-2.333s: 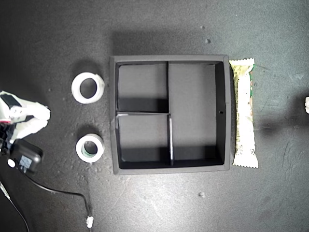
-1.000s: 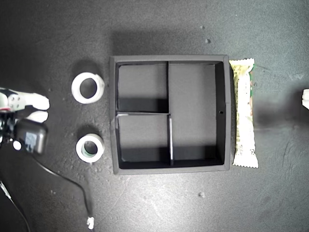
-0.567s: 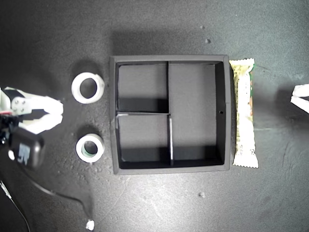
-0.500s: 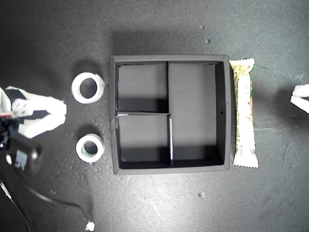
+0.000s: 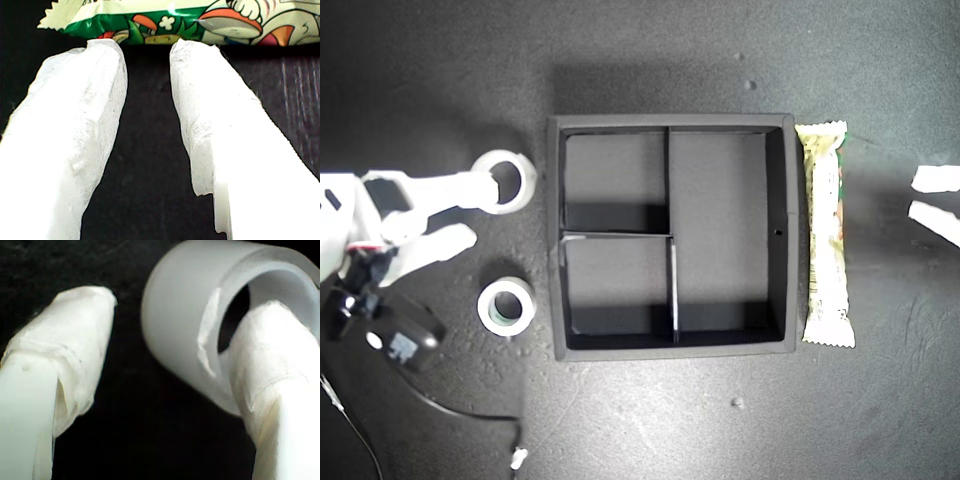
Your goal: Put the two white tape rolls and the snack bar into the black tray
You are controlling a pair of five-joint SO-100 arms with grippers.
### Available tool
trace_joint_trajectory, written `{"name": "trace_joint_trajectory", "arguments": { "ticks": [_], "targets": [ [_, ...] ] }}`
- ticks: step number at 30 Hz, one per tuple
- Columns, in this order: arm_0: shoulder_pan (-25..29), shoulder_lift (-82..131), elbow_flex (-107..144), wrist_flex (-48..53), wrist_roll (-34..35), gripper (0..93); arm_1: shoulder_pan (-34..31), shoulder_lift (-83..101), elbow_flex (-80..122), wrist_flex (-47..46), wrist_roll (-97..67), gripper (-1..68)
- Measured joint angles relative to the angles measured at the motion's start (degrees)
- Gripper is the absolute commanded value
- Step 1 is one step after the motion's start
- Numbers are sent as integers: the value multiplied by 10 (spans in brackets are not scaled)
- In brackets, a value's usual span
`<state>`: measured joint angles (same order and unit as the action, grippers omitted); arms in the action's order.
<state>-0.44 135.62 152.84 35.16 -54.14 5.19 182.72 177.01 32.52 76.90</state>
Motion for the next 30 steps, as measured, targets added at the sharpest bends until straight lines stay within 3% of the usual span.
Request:
{"name": "trace_joint_trajectory", "arguments": {
  "ticks": [7, 15, 23, 30],
  "targets": [
    [-6, -86, -38, -3, 8, 162, -34, 0, -11, 18, -30, 68],
    [-62, -242, -125, 10, 4, 32, -28, -1, -63, 57, -112, 90],
    [-108, -300, -287, 171, 27, 7, 26, 0, -105, 150, 140, 100],
    [-91, -327, -533, 332, 83, 20, 33, -5, -141, 133, -171, 199]
  ]
}}
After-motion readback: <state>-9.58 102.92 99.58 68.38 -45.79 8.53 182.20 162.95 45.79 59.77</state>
